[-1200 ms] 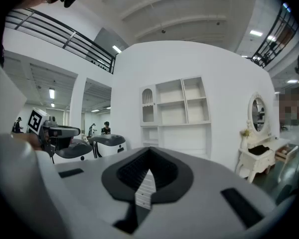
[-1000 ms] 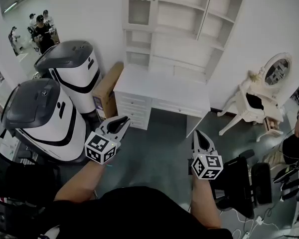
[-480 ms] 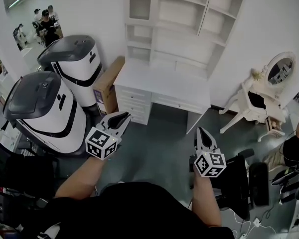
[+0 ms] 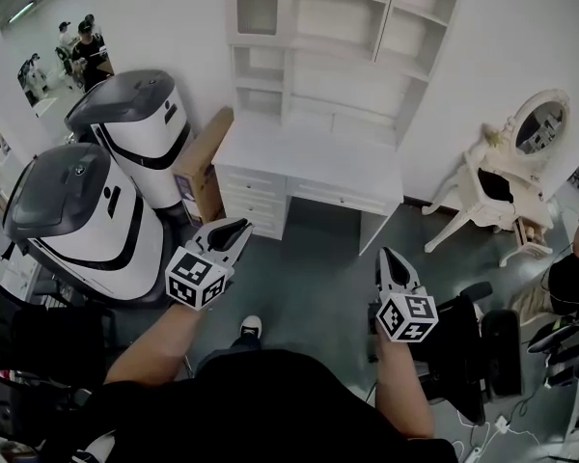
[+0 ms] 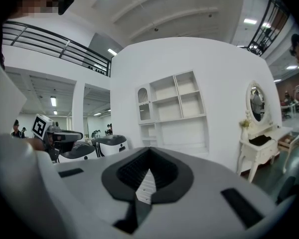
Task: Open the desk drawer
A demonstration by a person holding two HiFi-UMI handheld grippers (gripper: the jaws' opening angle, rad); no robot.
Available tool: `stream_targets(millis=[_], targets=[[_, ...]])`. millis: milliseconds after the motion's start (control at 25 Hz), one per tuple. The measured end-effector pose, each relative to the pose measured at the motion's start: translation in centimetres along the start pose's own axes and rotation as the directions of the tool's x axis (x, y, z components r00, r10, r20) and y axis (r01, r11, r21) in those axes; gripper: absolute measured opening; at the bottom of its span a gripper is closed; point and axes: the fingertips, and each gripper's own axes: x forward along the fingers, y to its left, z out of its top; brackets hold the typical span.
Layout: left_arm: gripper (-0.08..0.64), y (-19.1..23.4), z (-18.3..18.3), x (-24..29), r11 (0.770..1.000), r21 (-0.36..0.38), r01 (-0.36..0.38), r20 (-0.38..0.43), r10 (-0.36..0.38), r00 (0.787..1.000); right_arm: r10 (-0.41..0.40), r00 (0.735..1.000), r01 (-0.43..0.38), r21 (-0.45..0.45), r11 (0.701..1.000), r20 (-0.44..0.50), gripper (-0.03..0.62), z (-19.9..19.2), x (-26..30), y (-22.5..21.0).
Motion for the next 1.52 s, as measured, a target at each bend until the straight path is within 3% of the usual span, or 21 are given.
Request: stream_targets(millis=[280, 880, 1520], targets=[[0.044, 2.4, -1.3, 2.6, 1.0, -0.009, 0.03, -0.01, -0.03, 1.0, -0.026, 0.999, 0.026, -0.012, 1.0, -0.028, 0.002, -0.9, 2.9, -0.2], [0.044, 12.8, -4.0, 11.2, 0.996, -0.052, 0.067, -0.056, -0.07, 0.996, -0.078, 0.995, 0.078, -0.001, 0.997, -0.068, 0.002, -1.4, 15.0, -1.6], [0.044, 20.5, -4.7, 16.8, 0.986, -0.077, 0.146, -0.053, -0.15, 0.987, -0.16, 0.983, 0.159, -0.018, 0.987, -0.091, 0.002, -0.2, 22.0, -1.3]])
